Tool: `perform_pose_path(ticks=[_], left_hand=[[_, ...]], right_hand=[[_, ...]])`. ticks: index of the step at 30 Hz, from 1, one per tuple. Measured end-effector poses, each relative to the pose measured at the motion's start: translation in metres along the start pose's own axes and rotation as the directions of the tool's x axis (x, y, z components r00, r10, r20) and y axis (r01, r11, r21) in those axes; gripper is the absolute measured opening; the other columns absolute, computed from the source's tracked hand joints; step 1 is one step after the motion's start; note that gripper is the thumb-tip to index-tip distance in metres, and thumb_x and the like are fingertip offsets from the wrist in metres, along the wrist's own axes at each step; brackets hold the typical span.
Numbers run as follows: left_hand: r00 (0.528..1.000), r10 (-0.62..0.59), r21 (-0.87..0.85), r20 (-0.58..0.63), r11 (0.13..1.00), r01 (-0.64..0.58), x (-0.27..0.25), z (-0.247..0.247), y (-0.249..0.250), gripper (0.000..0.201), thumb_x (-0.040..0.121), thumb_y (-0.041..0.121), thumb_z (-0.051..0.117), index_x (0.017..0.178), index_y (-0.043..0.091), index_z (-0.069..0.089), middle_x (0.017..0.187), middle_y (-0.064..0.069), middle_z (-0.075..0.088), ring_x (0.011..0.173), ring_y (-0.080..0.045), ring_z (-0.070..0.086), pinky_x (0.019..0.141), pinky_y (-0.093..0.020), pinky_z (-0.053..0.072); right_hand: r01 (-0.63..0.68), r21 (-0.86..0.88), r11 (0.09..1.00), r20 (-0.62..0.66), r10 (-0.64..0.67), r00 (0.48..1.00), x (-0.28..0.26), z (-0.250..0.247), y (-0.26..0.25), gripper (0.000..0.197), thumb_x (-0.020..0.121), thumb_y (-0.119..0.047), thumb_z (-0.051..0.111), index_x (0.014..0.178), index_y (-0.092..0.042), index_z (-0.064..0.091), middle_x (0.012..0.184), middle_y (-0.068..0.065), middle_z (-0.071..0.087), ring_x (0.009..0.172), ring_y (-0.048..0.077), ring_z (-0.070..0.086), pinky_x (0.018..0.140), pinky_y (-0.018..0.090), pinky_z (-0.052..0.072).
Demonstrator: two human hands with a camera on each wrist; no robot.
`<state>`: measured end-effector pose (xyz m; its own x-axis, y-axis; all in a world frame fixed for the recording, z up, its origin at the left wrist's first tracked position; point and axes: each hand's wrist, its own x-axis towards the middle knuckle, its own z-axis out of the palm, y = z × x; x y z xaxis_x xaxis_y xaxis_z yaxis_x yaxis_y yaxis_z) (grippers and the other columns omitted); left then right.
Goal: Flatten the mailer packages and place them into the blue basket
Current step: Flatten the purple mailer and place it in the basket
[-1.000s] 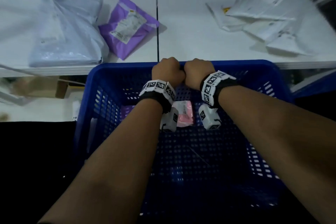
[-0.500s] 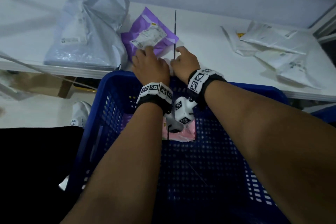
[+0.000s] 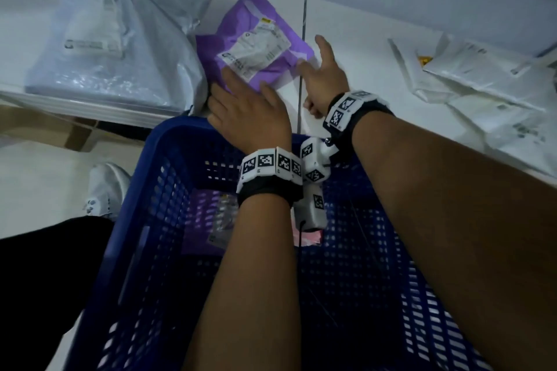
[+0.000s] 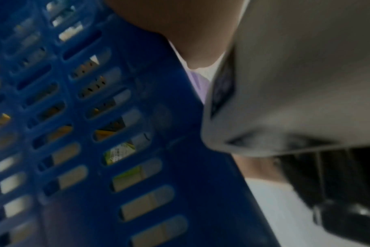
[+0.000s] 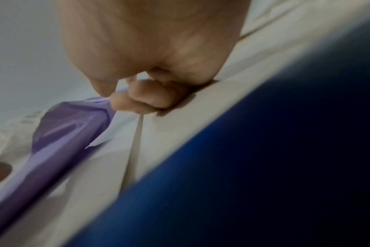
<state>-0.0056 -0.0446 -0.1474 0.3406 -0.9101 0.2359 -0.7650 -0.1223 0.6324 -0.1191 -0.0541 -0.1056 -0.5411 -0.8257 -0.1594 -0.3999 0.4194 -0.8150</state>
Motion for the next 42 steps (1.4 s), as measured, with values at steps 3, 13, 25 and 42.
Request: perform_pose_path(ticks=[3,13,25,42], left_hand=[[0.999,0.009,0.026,-0.051,1.000,-0.008,0.002,0.004,0.001,0.059,0.087,0.046,0.054,0.136,0.014,0.053,0.128,-0.011,0.060,0.114,-0.030,0.055,0.089,-0.040,0.032],[0.994,0.003,0.009,-0.106,1.000,-0.002,0.001,0.002,0.003,0.050,0.088,0.047,0.052,0.127,0.017,0.060,0.119,-0.004,0.065,0.106,-0.027,0.058,0.086,-0.037,0.031],[0.999,-0.041,-0.242,-0.034,0.970,0.032,0.009,-0.009,0.003,0.041,0.084,0.043,0.053,0.120,0.024,0.061,0.113,0.008,0.070,0.104,-0.019,0.064,0.086,-0.034,0.034],[0.915,0.080,-0.475,0.395,0.871,0.129,0.032,-0.010,0.063,0.026,0.084,0.021,0.053,0.105,0.018,0.069,0.112,-0.004,0.069,0.110,-0.028,0.058,0.084,-0.026,0.040]], right_hand=[[0.016,0.058,0.998,-0.002,-0.016,1.000,0.009,-0.002,0.001,0.043,0.099,-0.043,0.048,0.141,-0.035,0.047,0.085,0.002,0.061,0.038,0.015,0.055,0.035,0.021,0.037],[0.016,0.106,0.994,-0.069,-0.009,0.998,0.015,-0.001,0.016,0.022,0.096,-0.019,0.047,0.091,-0.001,0.058,0.050,0.010,0.055,0.035,0.022,0.055,0.034,0.021,0.033],[-0.075,0.329,0.941,-0.065,0.102,0.993,-0.004,-0.019,0.017,0.022,0.092,-0.015,0.051,0.072,-0.005,0.054,0.055,0.019,0.064,0.044,0.026,0.061,0.042,0.025,0.041],[-0.172,0.402,0.899,-0.155,0.252,0.955,-0.055,-0.075,0.057,0.020,0.083,-0.004,0.052,0.064,-0.001,0.053,0.057,0.022,0.059,0.045,0.029,0.060,0.044,0.030,0.049]])
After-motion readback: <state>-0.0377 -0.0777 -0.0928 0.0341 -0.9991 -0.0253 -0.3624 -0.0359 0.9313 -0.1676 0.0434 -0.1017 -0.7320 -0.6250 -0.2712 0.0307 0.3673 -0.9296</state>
